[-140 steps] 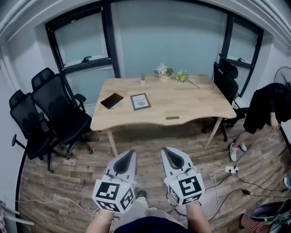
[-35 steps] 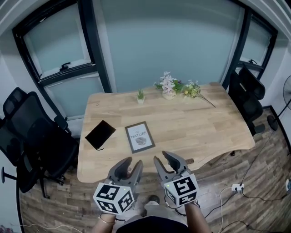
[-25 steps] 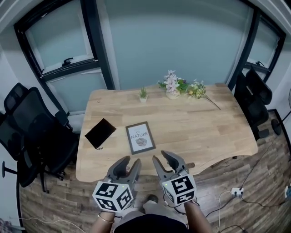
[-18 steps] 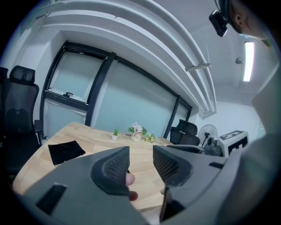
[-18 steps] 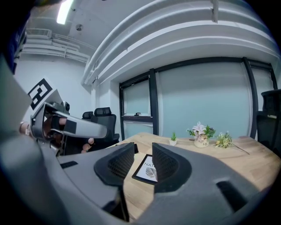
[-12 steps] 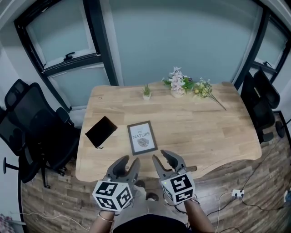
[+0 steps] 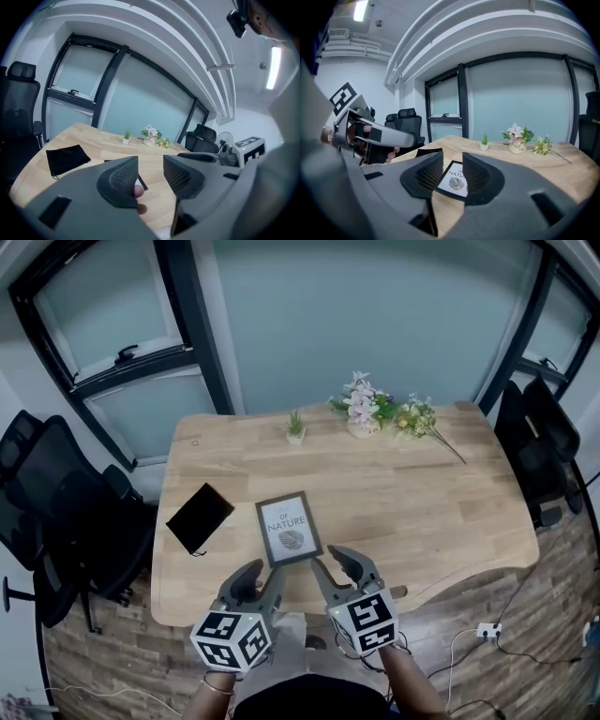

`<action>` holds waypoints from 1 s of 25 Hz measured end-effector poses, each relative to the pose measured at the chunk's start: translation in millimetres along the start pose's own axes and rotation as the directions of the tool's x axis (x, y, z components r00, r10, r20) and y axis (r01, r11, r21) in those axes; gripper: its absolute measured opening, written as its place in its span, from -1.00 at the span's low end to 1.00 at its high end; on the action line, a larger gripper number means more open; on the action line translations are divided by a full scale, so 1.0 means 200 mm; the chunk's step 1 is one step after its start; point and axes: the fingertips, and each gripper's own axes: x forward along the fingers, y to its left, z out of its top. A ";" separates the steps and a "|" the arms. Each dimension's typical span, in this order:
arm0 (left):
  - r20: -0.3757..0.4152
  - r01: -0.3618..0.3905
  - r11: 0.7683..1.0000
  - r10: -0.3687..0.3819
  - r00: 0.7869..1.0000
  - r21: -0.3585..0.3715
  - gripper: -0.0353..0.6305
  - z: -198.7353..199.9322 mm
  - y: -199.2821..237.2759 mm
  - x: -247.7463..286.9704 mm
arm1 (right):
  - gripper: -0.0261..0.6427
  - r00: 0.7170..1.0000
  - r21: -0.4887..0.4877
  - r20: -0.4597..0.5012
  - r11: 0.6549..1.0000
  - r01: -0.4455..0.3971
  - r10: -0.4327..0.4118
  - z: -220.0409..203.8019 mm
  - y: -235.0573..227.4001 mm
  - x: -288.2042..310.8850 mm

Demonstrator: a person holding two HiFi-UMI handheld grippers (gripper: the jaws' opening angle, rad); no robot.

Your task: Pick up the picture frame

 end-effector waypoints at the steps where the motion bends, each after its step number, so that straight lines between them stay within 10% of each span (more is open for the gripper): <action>1: -0.006 0.002 1.000 -0.002 1.000 -0.002 -0.46 0.00 0.01 0.01 | -0.61 1.000 0.002 -0.007 1.000 0.000 0.000 -0.01 -0.01 0.02; 25: -0.140 0.013 0.998 -0.020 0.990 -0.056 -0.44 -0.07 0.33 0.34 | -0.61 0.988 0.026 -0.156 1.000 0.006 -0.002 -0.18 -0.16 0.41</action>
